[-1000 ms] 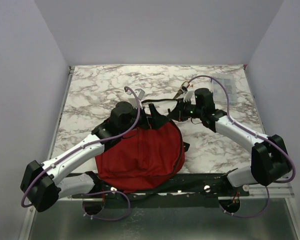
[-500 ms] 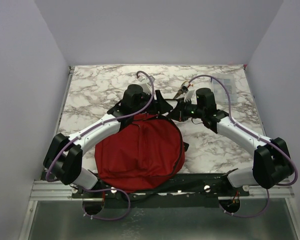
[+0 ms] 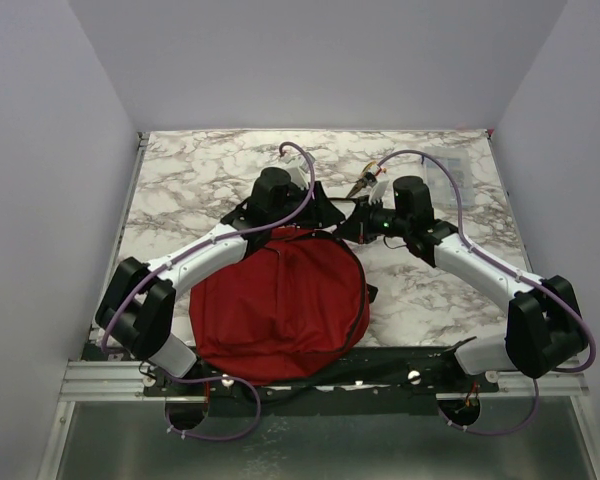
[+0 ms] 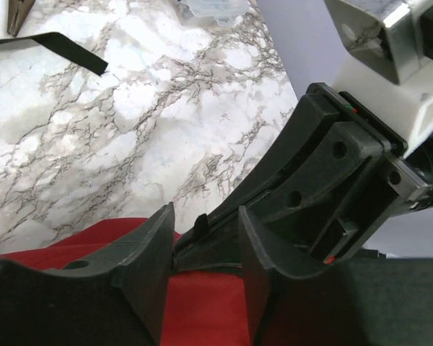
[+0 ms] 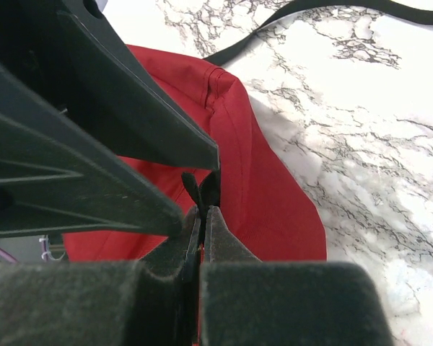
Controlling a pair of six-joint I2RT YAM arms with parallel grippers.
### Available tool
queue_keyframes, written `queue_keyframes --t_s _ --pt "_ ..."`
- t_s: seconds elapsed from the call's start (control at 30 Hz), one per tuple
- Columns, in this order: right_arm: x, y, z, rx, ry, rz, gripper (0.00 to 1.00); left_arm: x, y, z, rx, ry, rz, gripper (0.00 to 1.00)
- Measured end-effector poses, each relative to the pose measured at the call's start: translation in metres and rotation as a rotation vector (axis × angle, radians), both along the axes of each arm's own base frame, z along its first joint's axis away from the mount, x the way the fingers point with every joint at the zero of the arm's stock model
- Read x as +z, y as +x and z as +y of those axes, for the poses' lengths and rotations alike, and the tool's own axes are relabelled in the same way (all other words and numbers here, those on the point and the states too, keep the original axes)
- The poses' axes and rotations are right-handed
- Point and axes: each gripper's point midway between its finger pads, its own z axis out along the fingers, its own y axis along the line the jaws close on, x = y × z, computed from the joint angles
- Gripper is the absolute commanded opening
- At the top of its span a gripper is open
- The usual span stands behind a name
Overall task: Pack the student bag
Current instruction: Zip the student bag at the center of the board.
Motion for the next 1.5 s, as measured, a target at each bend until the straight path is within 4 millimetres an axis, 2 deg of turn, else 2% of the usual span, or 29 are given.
queue_keyframes --t_s 0.23,0.5,0.6,0.67,0.73,0.83,0.97,1.2,1.4,1.5 --pt "0.001 -0.001 0.001 0.006 0.007 -0.003 0.00 -0.011 0.002 -0.003 0.002 0.002 0.039 0.25" --pt "0.005 -0.001 0.000 -0.008 0.017 -0.004 0.00 -0.008 -0.001 -0.007 -0.005 -0.040 0.059 0.17" --pt "0.005 -0.001 -0.002 -0.027 0.017 -0.002 0.00 -0.010 -0.003 -0.007 -0.004 -0.053 0.074 0.09" --pt "0.005 0.000 -0.004 -0.046 0.016 0.000 0.00 -0.010 -0.004 -0.008 -0.004 -0.060 0.078 0.00" --pt "0.006 0.001 -0.005 -0.061 0.019 0.008 0.02 -0.009 -0.005 -0.010 -0.004 -0.070 0.079 0.00" --pt "0.006 0.001 -0.006 -0.080 0.024 0.022 0.24 -0.008 -0.005 -0.011 -0.001 -0.076 0.077 0.00" --pt "0.006 -0.002 -0.012 -0.109 0.004 0.039 0.39 -0.009 -0.006 -0.013 0.000 -0.074 0.078 0.00" --pt "0.014 -0.023 -0.034 -0.155 -0.055 0.038 0.44 -0.018 -0.004 -0.010 0.034 -0.056 0.090 0.00" --pt "-0.017 -0.032 -0.047 -0.177 -0.140 0.095 0.47 -0.021 -0.004 -0.009 0.048 -0.056 0.107 0.00" --pt "-0.028 -0.030 -0.050 -0.190 -0.173 0.114 0.42 -0.022 -0.005 -0.009 0.046 -0.056 0.110 0.00"
